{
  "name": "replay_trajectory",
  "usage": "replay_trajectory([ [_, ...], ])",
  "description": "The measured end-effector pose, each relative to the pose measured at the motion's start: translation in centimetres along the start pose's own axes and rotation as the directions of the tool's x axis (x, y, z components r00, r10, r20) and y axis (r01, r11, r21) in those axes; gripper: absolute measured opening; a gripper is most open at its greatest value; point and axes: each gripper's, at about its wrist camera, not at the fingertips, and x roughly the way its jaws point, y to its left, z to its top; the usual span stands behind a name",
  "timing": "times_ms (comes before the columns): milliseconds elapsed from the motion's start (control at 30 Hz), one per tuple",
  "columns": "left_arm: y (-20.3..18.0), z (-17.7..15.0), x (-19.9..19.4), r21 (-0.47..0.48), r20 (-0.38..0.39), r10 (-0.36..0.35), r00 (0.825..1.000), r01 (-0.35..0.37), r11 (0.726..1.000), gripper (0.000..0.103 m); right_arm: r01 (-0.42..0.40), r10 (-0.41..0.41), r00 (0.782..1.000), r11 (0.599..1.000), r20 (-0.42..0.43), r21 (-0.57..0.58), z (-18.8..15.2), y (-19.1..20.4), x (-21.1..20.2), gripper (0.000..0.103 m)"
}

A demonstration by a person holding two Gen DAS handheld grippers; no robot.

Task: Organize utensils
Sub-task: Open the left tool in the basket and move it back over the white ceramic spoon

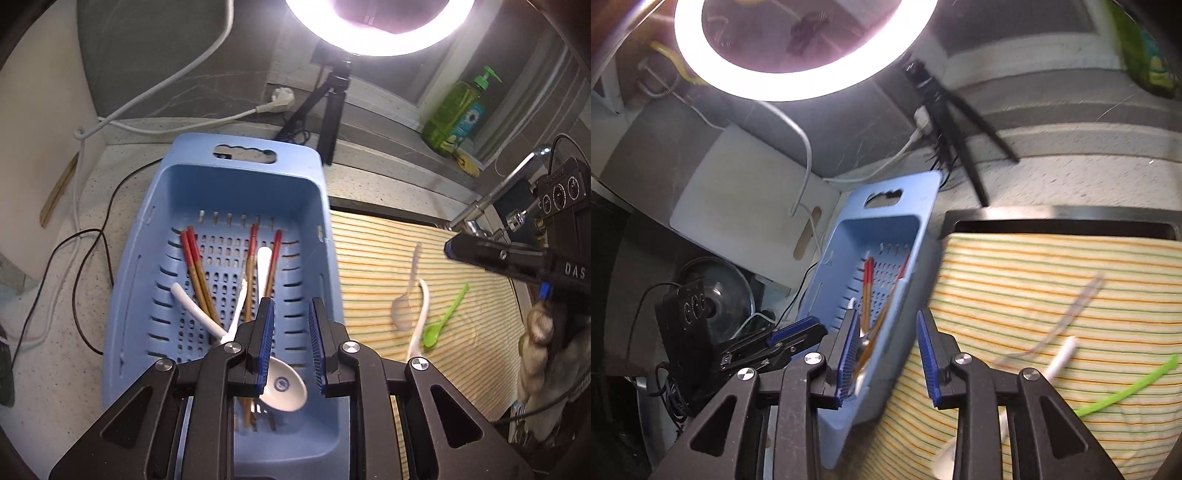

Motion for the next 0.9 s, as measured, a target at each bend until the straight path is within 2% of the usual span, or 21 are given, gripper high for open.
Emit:
replay_trajectory([
  [167, -2.8, -1.2, -0.4, 0.043, 0.000, -0.031, 1.000, 0.031, 0.999, 0.018, 0.031, -0.031, 0.998, 1.000, 0.049, 0.003, -0.8, -3.3, -4.5, 0.031],
  [267, -4.8, -2.0, -0.1, 0.071, -0.014, -0.051, 0.999, 0.051, 0.996, 0.023, 0.022, -0.022, 1.000, 1.000, 0.019, 0.009, -1.8, -5.1, -6.4, 0.039],
  [300, -5.4, -2.3, 0.0, 0.080, -0.022, -0.058, 0.998, 0.060, 0.995, 0.026, 0.039, -0.039, 0.999, 0.999, 0.007, 0.006, -2.2, -5.7, -6.8, 0.039],
  [467, -8.4, -3.8, 1.0, 0.130, -0.065, -0.069, 0.996, 0.077, 0.988, 0.028, 0.101, -0.100, 0.993, 0.995, -0.068, 0.020, -4.7, -8.5, -7.8, 0.039],
  [567, -9.8, -4.8, 1.5, 0.145, -0.084, -0.070, 0.994, 0.082, 0.986, 0.039, 0.087, -0.079, 0.992, 0.992, -0.094, 0.087, -6.0, -10.4, -7.7, 0.039],
  [733, -12.2, -7.1, 1.6, 0.197, -0.108, -0.049, 0.993, 0.070, 0.978, 0.042, 0.038, -0.021, 0.992, 0.989, -0.122, 0.142, -7.2, -11.6, -7.3, 0.039],
  [800, -13.0, -8.0, 1.8, 0.219, -0.117, -0.034, 0.993, 0.060, 0.974, 0.050, 0.017, 0.000, 0.993, 0.989, -0.119, 0.146, -7.3, -11.5, -7.2, 0.039],
  [900, -13.7, -9.0, 2.5, 0.228, -0.147, -0.031, 0.989, 0.065, 0.972, 0.051, -0.018, 0.036, 0.992, 0.989, -0.122, 0.145, -6.7, -11.1, -6.4, 0.039],
])
